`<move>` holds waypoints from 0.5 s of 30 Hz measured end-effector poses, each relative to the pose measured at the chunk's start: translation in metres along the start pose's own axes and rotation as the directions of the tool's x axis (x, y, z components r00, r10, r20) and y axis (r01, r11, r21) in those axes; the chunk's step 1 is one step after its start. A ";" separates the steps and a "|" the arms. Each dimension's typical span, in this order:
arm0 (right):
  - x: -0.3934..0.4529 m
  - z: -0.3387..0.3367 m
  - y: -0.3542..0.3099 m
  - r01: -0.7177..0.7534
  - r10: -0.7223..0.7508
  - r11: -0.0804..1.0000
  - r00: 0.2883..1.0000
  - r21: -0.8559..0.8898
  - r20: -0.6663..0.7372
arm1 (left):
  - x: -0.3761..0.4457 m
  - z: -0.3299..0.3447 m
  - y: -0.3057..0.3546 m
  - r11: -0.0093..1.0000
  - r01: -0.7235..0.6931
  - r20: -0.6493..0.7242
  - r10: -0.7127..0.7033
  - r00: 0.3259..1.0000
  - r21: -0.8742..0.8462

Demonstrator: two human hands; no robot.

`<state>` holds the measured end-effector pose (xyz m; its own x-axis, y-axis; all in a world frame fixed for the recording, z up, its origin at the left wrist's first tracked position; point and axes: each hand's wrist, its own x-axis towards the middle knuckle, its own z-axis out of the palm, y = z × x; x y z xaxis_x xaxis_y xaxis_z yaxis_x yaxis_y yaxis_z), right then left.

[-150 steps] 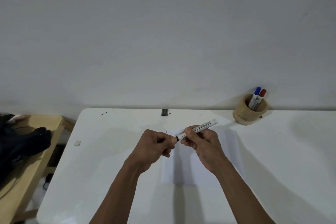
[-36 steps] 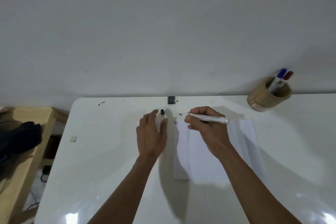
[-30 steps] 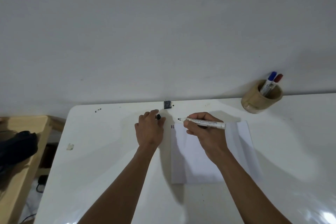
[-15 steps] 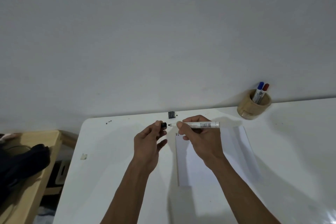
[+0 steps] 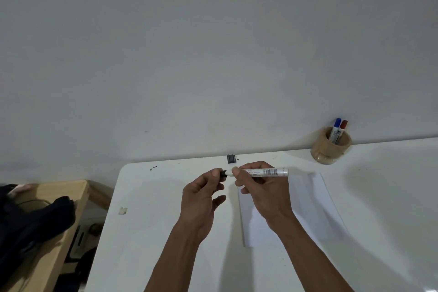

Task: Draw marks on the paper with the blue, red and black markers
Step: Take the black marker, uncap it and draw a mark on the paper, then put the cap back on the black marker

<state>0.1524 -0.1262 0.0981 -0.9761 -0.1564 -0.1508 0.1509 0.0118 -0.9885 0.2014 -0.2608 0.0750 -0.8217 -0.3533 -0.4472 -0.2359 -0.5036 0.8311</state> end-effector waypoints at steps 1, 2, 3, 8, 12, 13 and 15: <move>-0.001 0.001 0.000 -0.012 0.012 1.000 1.000 0.009 -0.004 | -0.001 -0.001 0.000 1.000 -0.003 0.011 0.003 1.000 0.015; -0.002 0.001 0.000 -0.025 0.025 1.000 1.000 0.019 -0.008 | -0.002 -0.002 0.000 1.000 -0.006 0.021 0.006 1.000 0.028; -0.003 0.002 0.000 -0.035 0.035 0.999 0.999 0.028 -0.009 | -0.002 -0.003 0.000 0.999 -0.008 0.029 0.007 1.000 0.037; -0.007 0.005 0.004 -0.069 0.070 0.993 0.998 0.098 -0.002 | -0.002 -0.004 0.002 0.995 -0.050 0.062 0.045 0.997 0.089; -0.009 0.004 0.010 -0.106 0.111 0.980 0.993 0.169 -0.024 | 0.001 -0.002 0.003 0.987 -0.075 0.090 0.062 0.994 0.142; -0.009 0.004 0.012 -0.116 0.123 0.975 0.992 0.190 -0.028 | 0.001 -0.002 0.003 0.985 -0.078 0.100 0.063 0.993 0.156; -0.011 0.003 0.015 -0.141 0.153 0.959 0.988 0.246 -0.033 | 0.004 -0.002 0.002 0.977 -0.101 0.126 0.078 0.989 0.189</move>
<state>0.1654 -0.1273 0.0850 -0.9461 -0.1201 -0.3008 0.3204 -0.2094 -0.9239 0.1987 -0.2647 0.0746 -0.8964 -0.2890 -0.3359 -0.2456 -0.3069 0.9195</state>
